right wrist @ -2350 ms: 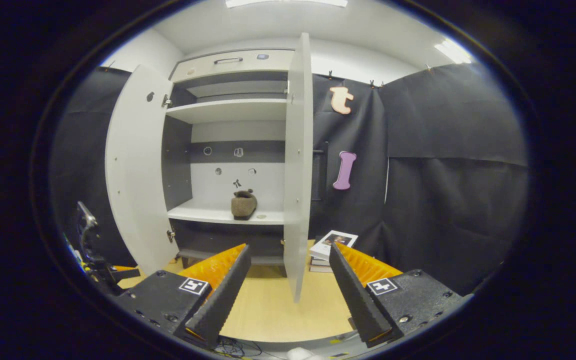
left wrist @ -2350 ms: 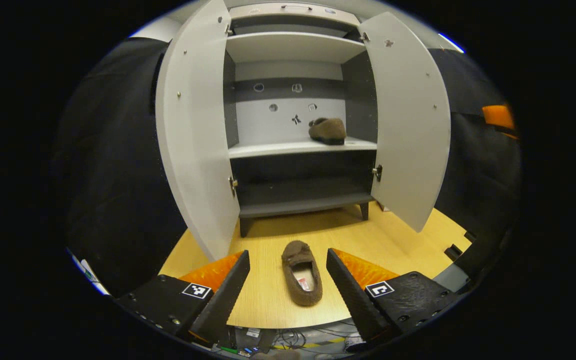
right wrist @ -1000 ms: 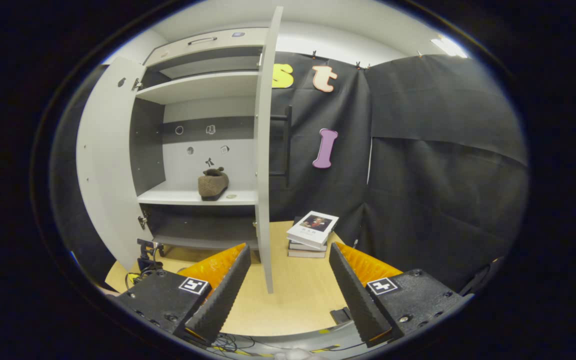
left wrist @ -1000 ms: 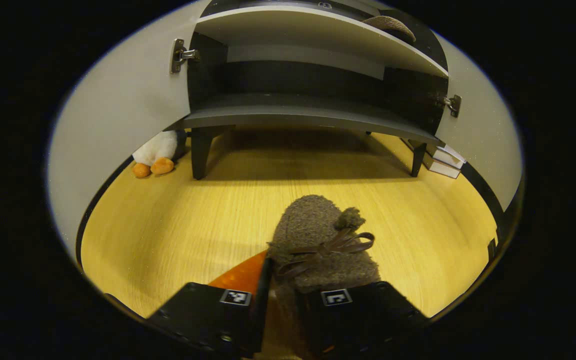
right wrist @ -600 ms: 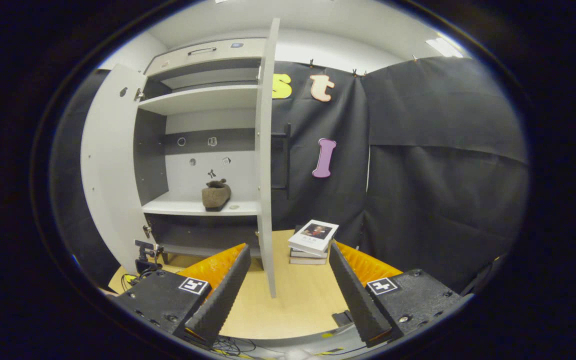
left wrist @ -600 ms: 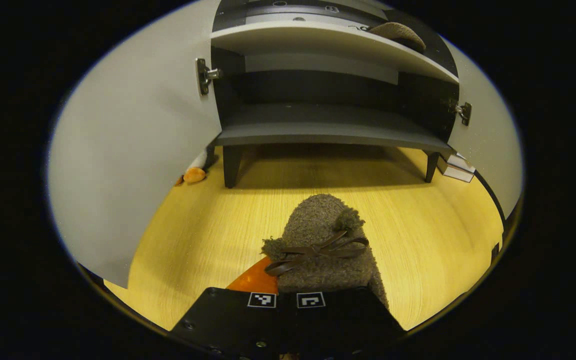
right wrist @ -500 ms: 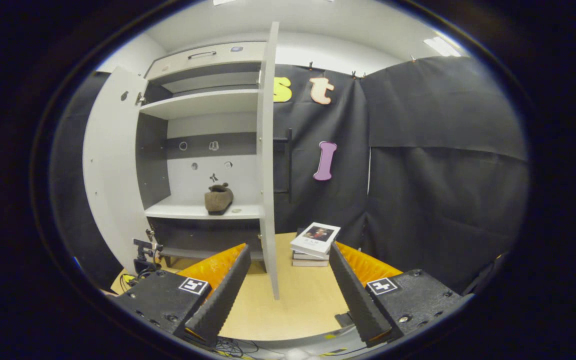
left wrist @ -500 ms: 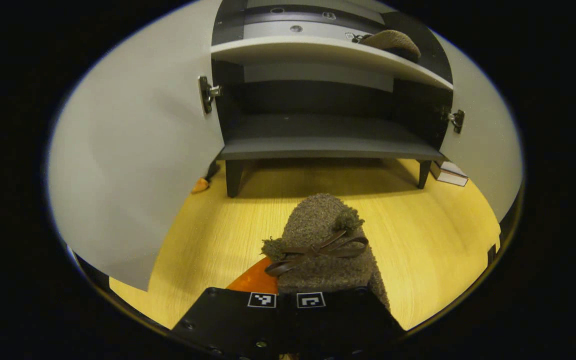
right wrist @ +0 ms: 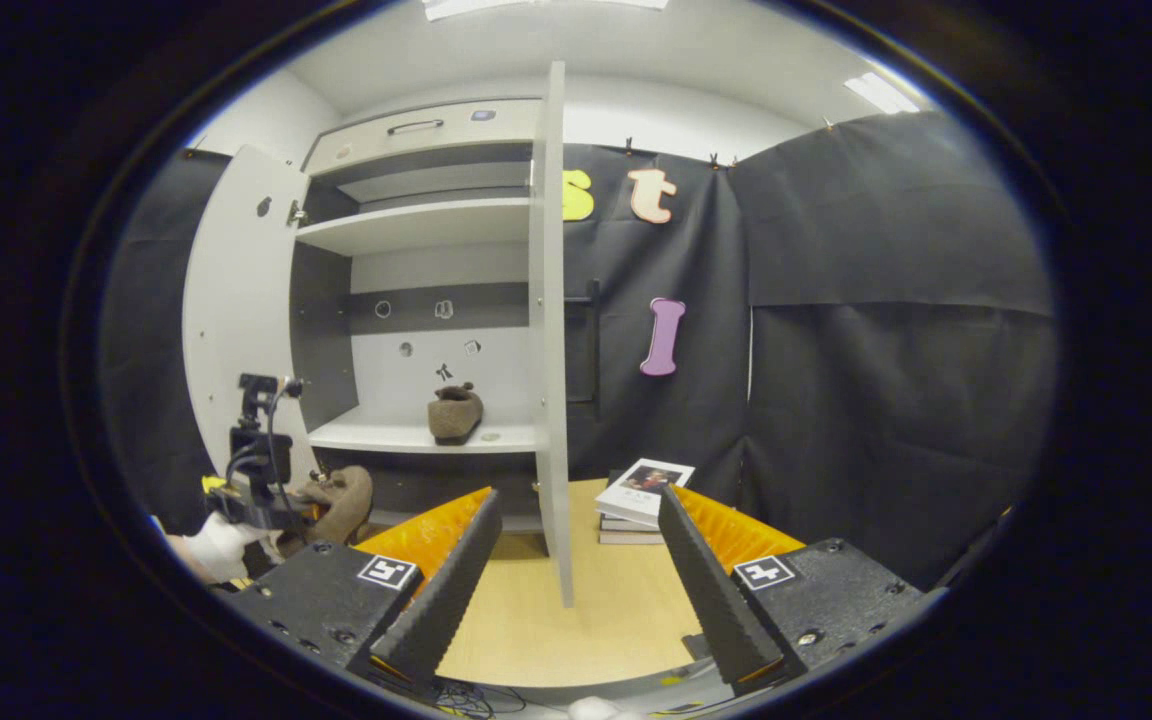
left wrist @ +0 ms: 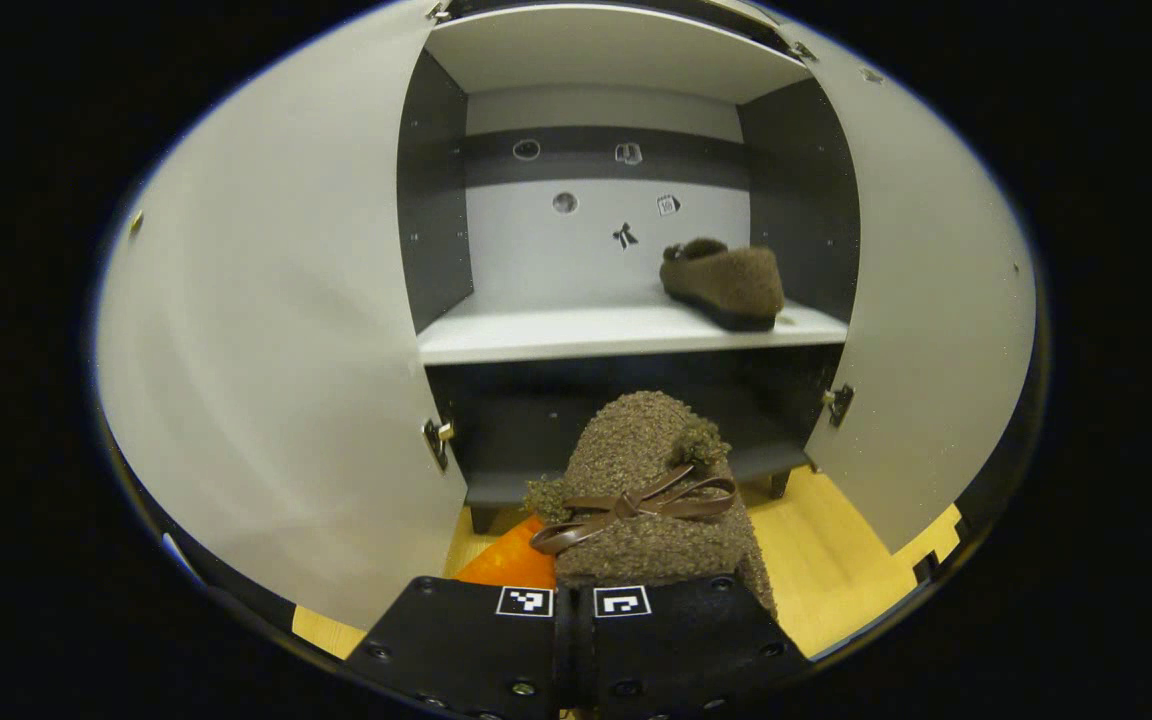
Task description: Grab one shoe with the right hand and put it into the shoe cabinet, grab the other shoe with the left hand and put it into the shoe cabinet; then close the right door with the right hand and the left door with the left hand.
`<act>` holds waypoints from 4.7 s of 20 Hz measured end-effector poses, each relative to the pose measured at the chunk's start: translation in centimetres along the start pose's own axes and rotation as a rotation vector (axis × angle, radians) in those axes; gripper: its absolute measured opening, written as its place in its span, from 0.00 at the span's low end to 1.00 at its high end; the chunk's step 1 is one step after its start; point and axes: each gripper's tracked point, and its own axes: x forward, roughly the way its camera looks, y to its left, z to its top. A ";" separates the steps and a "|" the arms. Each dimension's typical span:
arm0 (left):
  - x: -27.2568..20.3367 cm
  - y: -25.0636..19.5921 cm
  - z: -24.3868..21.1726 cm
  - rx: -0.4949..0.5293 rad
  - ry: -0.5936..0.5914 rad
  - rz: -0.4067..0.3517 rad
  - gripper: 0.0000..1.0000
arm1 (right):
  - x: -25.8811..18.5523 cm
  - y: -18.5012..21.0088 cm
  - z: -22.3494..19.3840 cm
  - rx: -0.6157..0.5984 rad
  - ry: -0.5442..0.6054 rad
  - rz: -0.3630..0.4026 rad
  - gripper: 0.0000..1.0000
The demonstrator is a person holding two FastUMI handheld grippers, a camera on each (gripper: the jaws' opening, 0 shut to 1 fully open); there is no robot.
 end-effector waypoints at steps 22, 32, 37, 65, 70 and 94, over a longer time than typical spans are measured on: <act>26.6 2.5 16.0 -0.078 0.130 0.151 0.01 | 5.4 -3.9 -0.8 0.039 0.081 0.004 1.00; 26.2 1.3 13.9 -0.070 0.261 0.073 0.19 | 5.4 -3.6 -0.9 0.034 0.091 0.025 1.00; 23.6 1.3 15.3 -0.033 0.190 0.038 0.79 | 4.9 -3.2 -0.7 0.012 0.083 0.040 1.00; -22.2 1.4 15.7 -0.004 -0.449 -0.029 0.96 | -7.8 4.8 2.7 -0.015 -0.043 0.113 1.00; -26.6 3.1 10.0 -0.016 -0.423 -0.014 0.96 | -8.5 5.1 2.2 -0.018 -0.040 0.091 1.00; -24.3 -1.1 7.6 -0.037 -0.403 0.086 0.96 | 12.7 -6.9 10.3 -0.052 -0.066 -0.046 1.00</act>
